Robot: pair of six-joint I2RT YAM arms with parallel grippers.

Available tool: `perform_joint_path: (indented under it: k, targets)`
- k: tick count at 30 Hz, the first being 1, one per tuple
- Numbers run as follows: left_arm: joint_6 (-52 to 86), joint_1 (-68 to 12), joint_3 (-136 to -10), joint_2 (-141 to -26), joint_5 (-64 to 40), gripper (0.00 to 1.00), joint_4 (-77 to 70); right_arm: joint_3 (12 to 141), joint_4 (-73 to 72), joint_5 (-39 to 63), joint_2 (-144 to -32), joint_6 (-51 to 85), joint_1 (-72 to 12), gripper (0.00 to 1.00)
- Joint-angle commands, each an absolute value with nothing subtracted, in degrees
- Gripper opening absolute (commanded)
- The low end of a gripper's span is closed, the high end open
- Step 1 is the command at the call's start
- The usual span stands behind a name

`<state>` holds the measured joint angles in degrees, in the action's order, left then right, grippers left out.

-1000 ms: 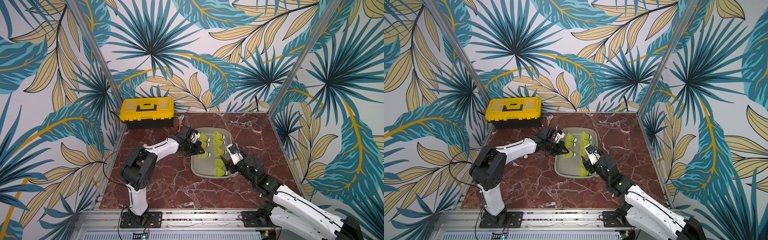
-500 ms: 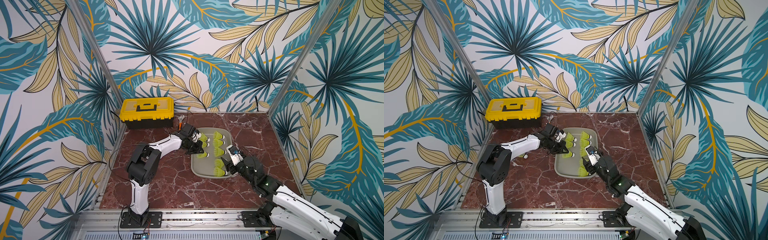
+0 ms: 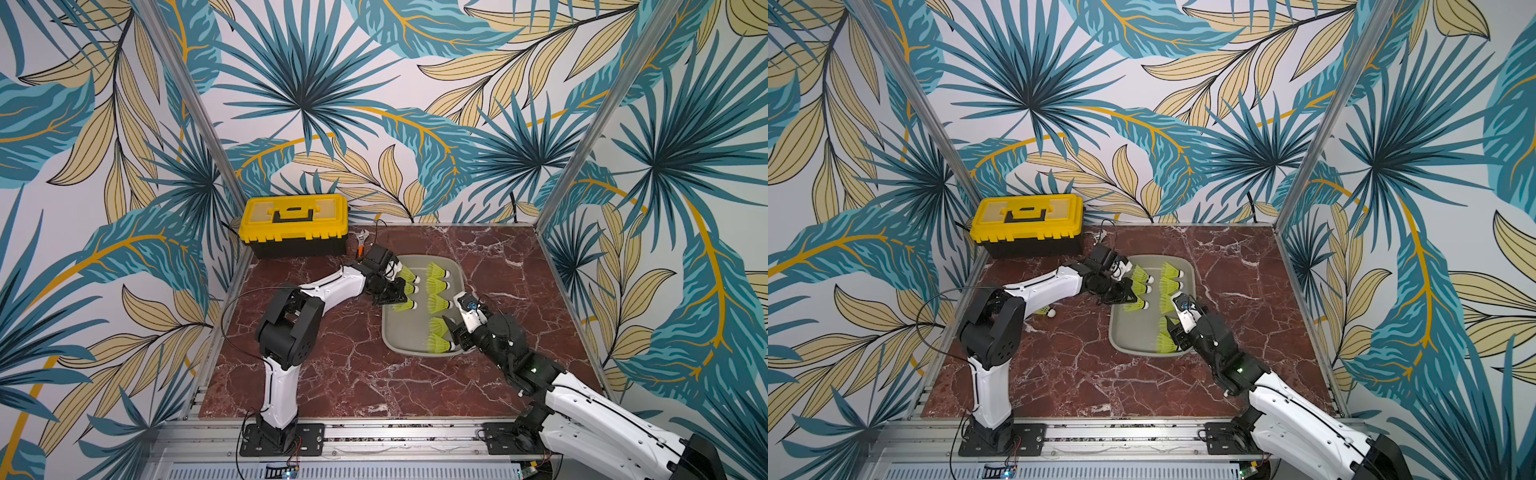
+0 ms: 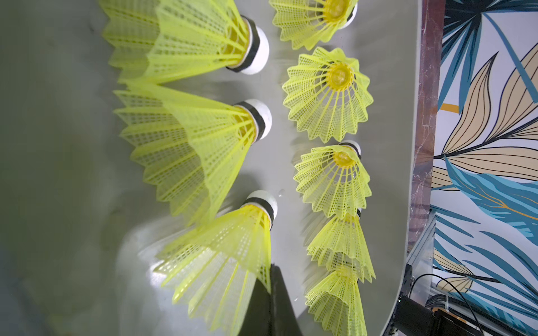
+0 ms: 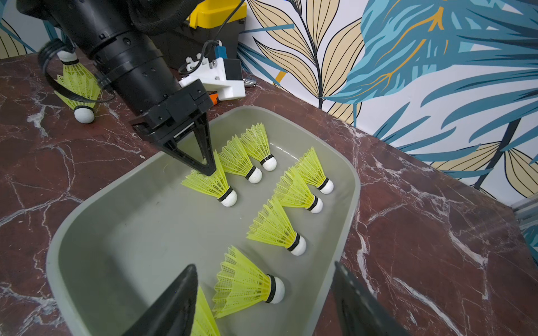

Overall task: Put the shuttlecocks into the storage box
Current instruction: Place the shuttlecock in the storage box.

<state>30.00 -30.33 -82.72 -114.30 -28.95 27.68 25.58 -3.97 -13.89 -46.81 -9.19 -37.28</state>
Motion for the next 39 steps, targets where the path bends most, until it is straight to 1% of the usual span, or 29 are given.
perform_joint_path:
  k: [1,11,21,32,39]
  targets:
    - [28.83,-30.32,-85.63,-115.62,-27.09,0.01,28.64,24.15,-3.16,-15.02,-45.92,-8.31,-37.45,0.73]
    - [28.31,-30.17,-87.01,-117.04,-26.32,0.06,29.70,23.91,-2.77,-15.47,-45.84,-8.45,-37.50,0.73]
    - [28.12,-30.06,-87.36,-116.40,-24.00,0.06,30.59,23.82,-2.72,-15.78,-45.96,-8.44,-37.49,0.74]
    - [28.21,-30.06,-87.10,-115.47,-22.77,0.21,30.67,23.82,-2.81,-15.74,-46.23,-8.57,-37.46,0.74]
    - [28.38,-30.06,-87.01,-114.70,-22.90,0.24,30.46,23.73,-3.25,-15.73,-46.76,-8.53,-37.45,0.74]
